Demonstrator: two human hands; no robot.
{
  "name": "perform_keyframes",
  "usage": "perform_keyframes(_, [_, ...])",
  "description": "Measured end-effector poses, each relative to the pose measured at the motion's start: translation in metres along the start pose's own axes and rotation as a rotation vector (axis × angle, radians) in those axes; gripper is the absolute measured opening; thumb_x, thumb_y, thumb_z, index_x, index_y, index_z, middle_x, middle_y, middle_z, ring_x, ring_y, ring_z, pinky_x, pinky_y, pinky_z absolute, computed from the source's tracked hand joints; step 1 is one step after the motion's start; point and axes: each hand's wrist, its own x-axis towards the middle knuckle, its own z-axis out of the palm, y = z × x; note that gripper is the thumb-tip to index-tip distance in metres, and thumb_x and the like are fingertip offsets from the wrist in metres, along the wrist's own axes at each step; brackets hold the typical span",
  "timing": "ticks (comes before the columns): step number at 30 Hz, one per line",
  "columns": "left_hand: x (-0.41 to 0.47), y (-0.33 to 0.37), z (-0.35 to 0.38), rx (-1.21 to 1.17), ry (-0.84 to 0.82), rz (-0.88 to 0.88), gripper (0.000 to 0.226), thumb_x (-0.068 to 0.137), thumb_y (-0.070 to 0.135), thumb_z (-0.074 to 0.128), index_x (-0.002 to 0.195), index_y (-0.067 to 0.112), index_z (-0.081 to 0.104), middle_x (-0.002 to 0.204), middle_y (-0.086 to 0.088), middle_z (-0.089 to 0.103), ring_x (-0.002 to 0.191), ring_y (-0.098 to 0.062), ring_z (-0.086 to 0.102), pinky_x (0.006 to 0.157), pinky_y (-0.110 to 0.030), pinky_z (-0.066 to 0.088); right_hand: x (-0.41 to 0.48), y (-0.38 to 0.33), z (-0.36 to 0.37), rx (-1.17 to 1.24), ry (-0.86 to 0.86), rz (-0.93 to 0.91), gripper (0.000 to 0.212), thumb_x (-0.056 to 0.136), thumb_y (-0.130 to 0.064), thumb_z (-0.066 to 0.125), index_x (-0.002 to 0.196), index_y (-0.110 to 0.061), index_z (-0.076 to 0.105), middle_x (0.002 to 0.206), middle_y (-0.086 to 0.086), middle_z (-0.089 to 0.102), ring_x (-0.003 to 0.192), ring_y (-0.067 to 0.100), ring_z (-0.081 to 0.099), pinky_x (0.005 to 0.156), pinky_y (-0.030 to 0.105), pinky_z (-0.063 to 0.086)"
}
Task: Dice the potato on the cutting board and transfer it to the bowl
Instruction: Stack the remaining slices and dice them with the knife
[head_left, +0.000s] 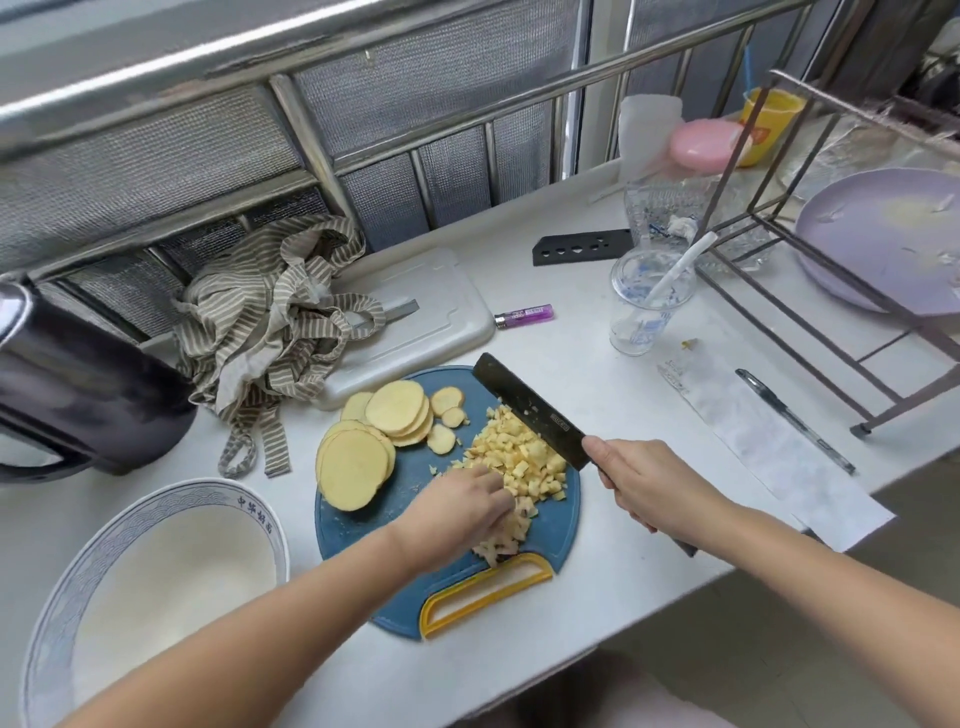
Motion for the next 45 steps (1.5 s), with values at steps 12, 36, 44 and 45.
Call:
perform_keyframes(12, [-0.015, -0.012, -0.027, -0.215, 0.378, -0.665, 0.023, 0.091, 0.023, 0.057, 0.099, 0.010, 0.075, 0.083, -0.001, 0.076, 0.069, -0.018, 0.072, 0.059, -0.035, 0.059, 0.029, -0.019, -0.032, -0.688, -0.088, -0.336, 0.046, 0.098, -0.057, 0.024, 0.068, -0.024, 0.036, 0.063, -0.004, 0.043, 0.067, 0.022, 0.045, 0.062, 0.036, 0.032])
perform_keyframes(36, [0.002, 0.025, -0.010, -0.245, -0.139, -0.554, 0.088, 0.087, 0.074, 0.013, 0.155, 0.021, -0.002, 0.161, 0.006, -0.009, 0.142, -0.005, -0.025, 0.112, -0.017, -0.021, 0.053, -0.019, -0.041, -1.123, 0.249, -1.134, 0.046, 0.085, -0.054, 0.042, 0.056, -0.018, 0.049, 0.045, 0.000, 0.045, 0.031, 0.019, 0.045, 0.038, 0.022, 0.014])
perform_keyframes(44, [-0.016, 0.013, -0.002, -0.034, -0.200, -0.646, 0.094, 0.081, 0.080, 0.004, 0.153, 0.021, -0.008, 0.155, 0.003, -0.029, 0.136, -0.008, -0.040, 0.112, -0.029, -0.027, 0.046, -0.016, -0.077, -1.169, 0.272, -1.036, 0.047, 0.083, -0.052, 0.037, 0.055, -0.016, 0.049, 0.044, -0.003, 0.044, 0.029, 0.020, 0.044, 0.036, 0.021, 0.016])
perform_keyframes(45, [-0.019, 0.012, -0.003, -0.014, -0.207, -0.664, 0.093, 0.082, 0.080, 0.005, 0.152, 0.020, -0.008, 0.155, 0.002, -0.030, 0.136, -0.009, -0.040, 0.111, -0.030, -0.028, 0.044, -0.020, -0.081, -1.170, 0.233, -0.951, 0.047, 0.086, -0.055, 0.038, 0.058, -0.018, 0.048, 0.047, -0.005, 0.044, 0.034, 0.021, 0.048, 0.035, 0.023, 0.022])
